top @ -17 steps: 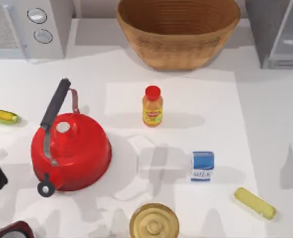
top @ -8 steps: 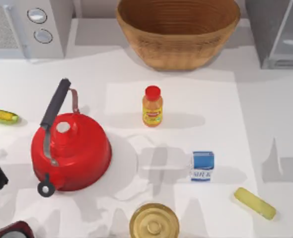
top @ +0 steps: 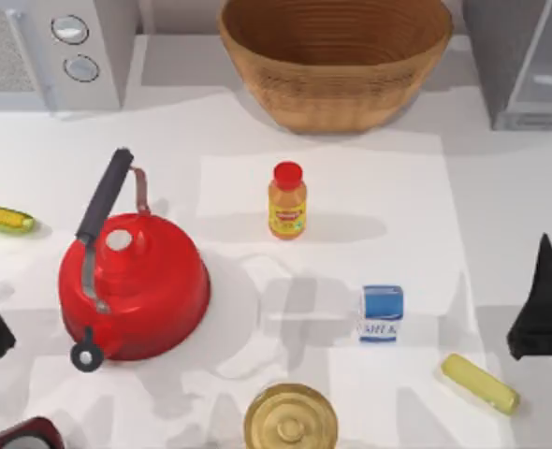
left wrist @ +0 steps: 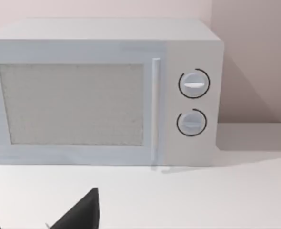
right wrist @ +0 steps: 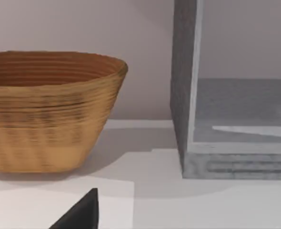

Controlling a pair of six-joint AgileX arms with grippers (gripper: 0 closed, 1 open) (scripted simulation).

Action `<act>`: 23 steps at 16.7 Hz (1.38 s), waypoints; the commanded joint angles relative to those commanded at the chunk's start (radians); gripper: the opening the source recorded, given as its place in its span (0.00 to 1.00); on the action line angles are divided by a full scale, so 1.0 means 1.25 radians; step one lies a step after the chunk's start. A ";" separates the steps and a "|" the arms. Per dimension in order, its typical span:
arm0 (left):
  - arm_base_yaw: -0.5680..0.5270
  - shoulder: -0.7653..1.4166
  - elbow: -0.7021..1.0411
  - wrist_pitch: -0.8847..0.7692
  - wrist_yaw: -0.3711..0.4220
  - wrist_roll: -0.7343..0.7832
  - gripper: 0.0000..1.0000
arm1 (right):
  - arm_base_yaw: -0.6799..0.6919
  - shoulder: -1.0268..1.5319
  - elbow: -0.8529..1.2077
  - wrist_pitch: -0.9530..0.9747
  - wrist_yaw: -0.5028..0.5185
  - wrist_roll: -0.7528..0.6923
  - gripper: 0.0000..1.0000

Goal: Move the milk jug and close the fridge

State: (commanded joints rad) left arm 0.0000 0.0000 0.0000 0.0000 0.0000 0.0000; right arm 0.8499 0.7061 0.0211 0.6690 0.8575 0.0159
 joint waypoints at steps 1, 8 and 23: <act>0.000 0.000 0.000 0.000 0.000 0.000 1.00 | 0.027 0.022 0.001 0.021 0.026 0.001 1.00; 0.000 0.000 0.000 0.000 0.000 0.000 1.00 | 0.057 0.049 0.001 0.046 0.055 0.003 1.00; 0.000 0.000 0.000 0.000 0.000 0.000 1.00 | 0.206 0.697 0.414 -0.391 0.063 0.580 1.00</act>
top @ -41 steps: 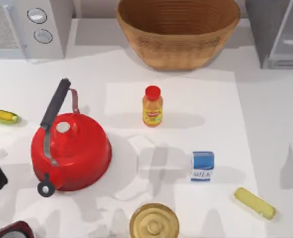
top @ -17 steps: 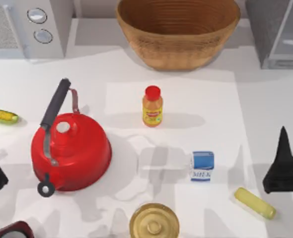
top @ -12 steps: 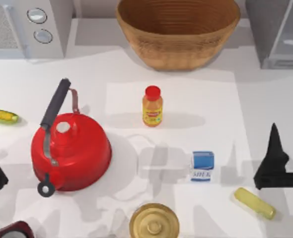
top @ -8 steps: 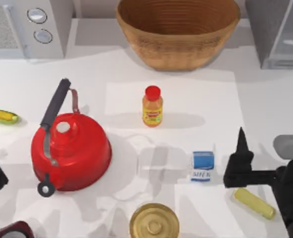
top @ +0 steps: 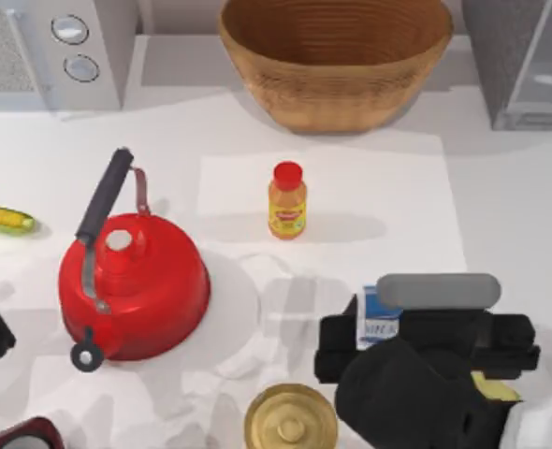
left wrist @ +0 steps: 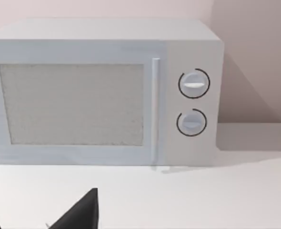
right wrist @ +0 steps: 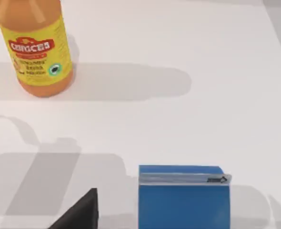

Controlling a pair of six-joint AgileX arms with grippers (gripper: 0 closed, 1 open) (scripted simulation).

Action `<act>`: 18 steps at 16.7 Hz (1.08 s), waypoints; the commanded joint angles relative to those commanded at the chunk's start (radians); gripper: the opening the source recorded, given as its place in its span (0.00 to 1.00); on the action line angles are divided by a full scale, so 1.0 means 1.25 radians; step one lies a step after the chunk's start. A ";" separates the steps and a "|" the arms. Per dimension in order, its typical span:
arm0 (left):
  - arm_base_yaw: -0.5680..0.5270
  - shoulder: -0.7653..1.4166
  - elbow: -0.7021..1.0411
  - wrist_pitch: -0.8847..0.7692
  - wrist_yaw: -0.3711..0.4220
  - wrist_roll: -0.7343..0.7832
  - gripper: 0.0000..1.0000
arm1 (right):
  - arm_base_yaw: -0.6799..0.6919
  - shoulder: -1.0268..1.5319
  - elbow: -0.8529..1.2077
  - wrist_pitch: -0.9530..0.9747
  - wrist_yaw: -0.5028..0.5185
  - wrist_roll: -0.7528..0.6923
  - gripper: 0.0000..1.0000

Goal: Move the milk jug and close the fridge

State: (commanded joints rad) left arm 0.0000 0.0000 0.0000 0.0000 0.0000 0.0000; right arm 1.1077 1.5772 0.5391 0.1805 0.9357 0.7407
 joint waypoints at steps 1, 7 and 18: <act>0.000 0.000 0.000 0.000 0.000 0.000 1.00 | 0.004 0.026 0.022 -0.023 -0.003 0.027 1.00; 0.000 0.000 0.000 0.000 0.000 0.000 1.00 | 0.006 0.053 0.050 -0.049 -0.009 0.059 1.00; 0.000 0.000 0.000 0.000 0.000 0.000 1.00 | -0.082 0.158 0.062 0.126 -0.068 -0.048 1.00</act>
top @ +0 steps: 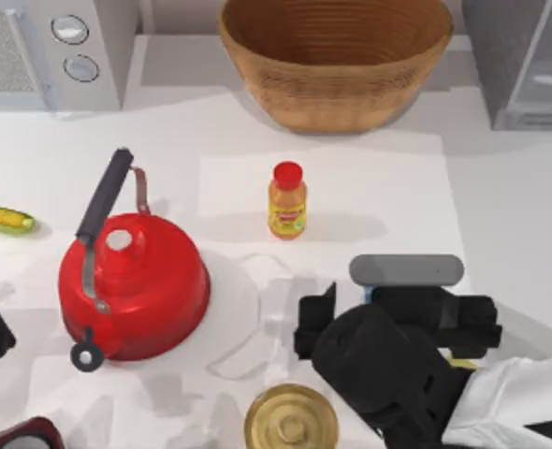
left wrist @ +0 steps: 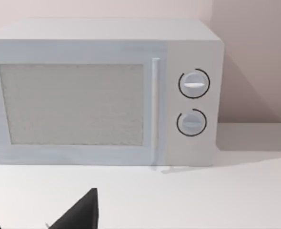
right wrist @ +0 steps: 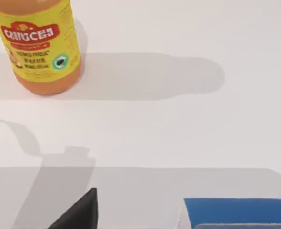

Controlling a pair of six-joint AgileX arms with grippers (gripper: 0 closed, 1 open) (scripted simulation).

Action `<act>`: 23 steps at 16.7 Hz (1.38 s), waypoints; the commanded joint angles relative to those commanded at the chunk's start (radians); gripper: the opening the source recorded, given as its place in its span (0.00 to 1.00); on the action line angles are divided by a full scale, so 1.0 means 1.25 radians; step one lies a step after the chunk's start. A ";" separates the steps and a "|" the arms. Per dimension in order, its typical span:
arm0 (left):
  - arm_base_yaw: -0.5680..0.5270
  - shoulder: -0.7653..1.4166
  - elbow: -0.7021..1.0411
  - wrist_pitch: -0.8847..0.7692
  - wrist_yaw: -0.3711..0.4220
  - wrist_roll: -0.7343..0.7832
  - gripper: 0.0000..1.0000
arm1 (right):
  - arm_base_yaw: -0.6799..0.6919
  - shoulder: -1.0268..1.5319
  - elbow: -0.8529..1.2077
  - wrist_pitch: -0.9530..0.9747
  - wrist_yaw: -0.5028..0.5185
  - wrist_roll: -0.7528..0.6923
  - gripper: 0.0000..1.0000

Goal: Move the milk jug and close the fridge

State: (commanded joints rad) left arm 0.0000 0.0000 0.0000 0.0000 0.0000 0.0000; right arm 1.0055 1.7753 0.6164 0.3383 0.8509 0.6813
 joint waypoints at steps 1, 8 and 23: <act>0.000 0.000 0.000 0.000 0.000 0.000 1.00 | 0.000 0.000 0.000 0.001 0.000 0.000 1.00; 0.000 0.000 0.000 0.000 0.000 0.000 1.00 | 0.000 0.000 0.000 0.001 0.000 0.000 0.62; 0.000 0.000 0.000 0.000 0.000 0.000 1.00 | 0.000 0.000 0.000 0.001 0.000 0.000 0.00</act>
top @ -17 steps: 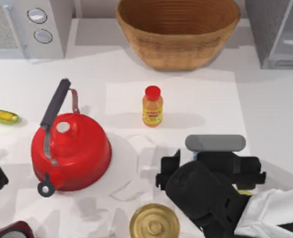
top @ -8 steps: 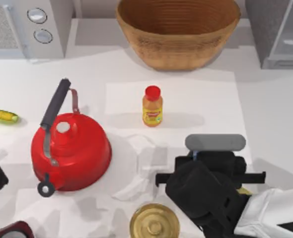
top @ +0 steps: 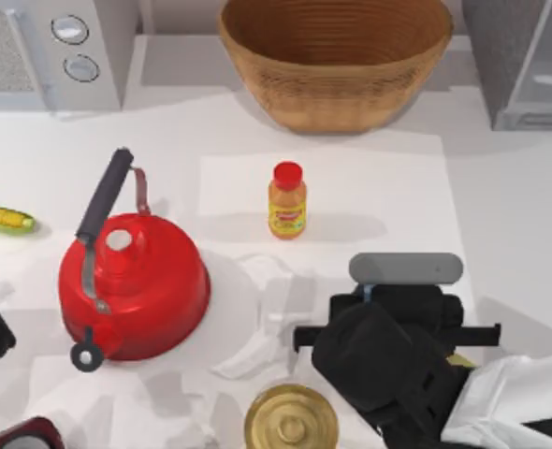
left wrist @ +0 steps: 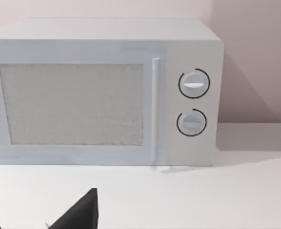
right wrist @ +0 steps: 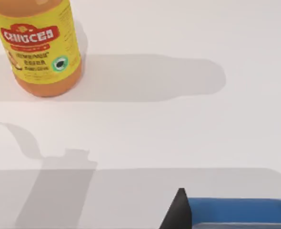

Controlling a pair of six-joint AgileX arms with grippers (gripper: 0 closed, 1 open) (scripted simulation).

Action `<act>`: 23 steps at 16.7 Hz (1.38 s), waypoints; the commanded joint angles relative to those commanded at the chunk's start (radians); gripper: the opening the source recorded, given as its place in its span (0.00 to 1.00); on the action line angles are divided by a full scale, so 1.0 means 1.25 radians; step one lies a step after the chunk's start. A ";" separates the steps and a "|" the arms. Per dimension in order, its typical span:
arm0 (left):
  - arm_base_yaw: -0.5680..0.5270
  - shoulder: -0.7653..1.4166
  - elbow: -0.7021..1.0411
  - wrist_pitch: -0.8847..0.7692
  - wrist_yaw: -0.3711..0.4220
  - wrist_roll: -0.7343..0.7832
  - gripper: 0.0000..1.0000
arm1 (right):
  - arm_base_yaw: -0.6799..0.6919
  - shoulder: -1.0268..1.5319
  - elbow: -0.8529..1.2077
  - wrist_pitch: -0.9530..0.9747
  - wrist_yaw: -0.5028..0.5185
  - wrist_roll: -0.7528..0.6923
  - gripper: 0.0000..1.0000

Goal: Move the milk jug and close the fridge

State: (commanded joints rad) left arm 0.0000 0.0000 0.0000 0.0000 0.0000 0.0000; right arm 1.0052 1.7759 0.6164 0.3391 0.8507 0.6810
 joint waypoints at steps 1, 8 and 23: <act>0.000 0.000 0.000 0.000 0.000 0.000 1.00 | 0.000 0.000 0.000 0.000 0.000 0.000 0.00; 0.000 0.000 0.000 0.000 0.000 0.000 1.00 | 0.000 -0.063 0.022 -0.092 -0.002 -0.001 0.00; 0.000 0.000 0.000 0.000 0.000 0.000 1.00 | -0.304 -0.105 -0.012 0.176 -0.215 -0.209 0.00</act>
State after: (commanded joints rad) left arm 0.0000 0.0000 0.0000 0.0000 0.0000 0.0000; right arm 0.6246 1.6452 0.6014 0.5595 0.5817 0.4203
